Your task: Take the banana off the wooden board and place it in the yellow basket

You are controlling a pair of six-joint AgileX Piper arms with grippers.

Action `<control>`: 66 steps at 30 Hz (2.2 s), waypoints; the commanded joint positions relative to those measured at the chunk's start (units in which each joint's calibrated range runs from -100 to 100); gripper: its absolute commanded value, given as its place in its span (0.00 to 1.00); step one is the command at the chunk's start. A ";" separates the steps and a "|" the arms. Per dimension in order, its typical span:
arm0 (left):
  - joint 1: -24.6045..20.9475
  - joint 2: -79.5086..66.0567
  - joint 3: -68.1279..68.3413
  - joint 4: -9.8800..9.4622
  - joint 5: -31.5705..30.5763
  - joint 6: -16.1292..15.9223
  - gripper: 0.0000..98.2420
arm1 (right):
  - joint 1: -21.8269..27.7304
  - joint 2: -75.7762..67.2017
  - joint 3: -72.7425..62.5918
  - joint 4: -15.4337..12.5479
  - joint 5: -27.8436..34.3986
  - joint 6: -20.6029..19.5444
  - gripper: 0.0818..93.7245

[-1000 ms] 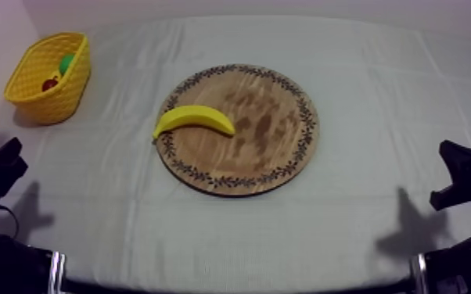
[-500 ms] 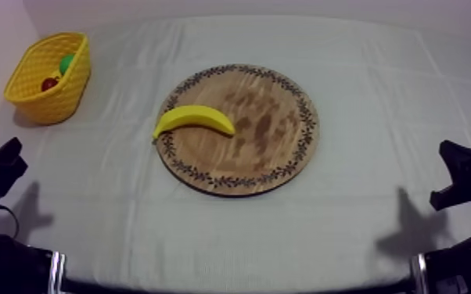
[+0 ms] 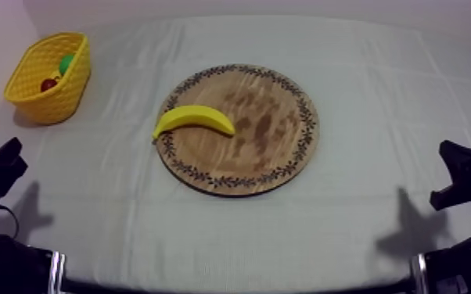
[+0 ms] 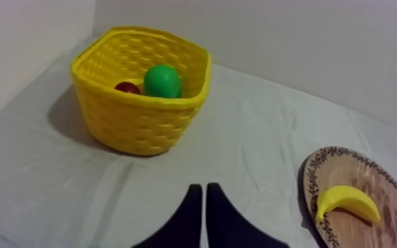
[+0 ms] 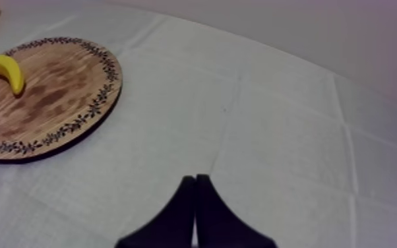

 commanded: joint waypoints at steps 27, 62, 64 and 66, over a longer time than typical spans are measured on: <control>0.02 -0.04 0.00 -0.03 -0.06 0.00 0.00 | 0.00 0.03 -0.03 0.00 -0.07 0.10 0.00; -0.58 -0.04 0.00 -0.36 -0.06 4.54 0.00 | 0.00 0.03 -0.03 0.00 -0.07 0.10 0.00; -0.85 -0.04 0.00 -0.39 -0.06 2.56 0.00 | 0.00 0.03 -0.03 0.00 -0.07 0.10 0.00; -1.27 -0.04 0.00 -0.41 -0.06 1.91 0.00 | 0.00 0.03 -0.03 0.00 -0.07 0.10 0.00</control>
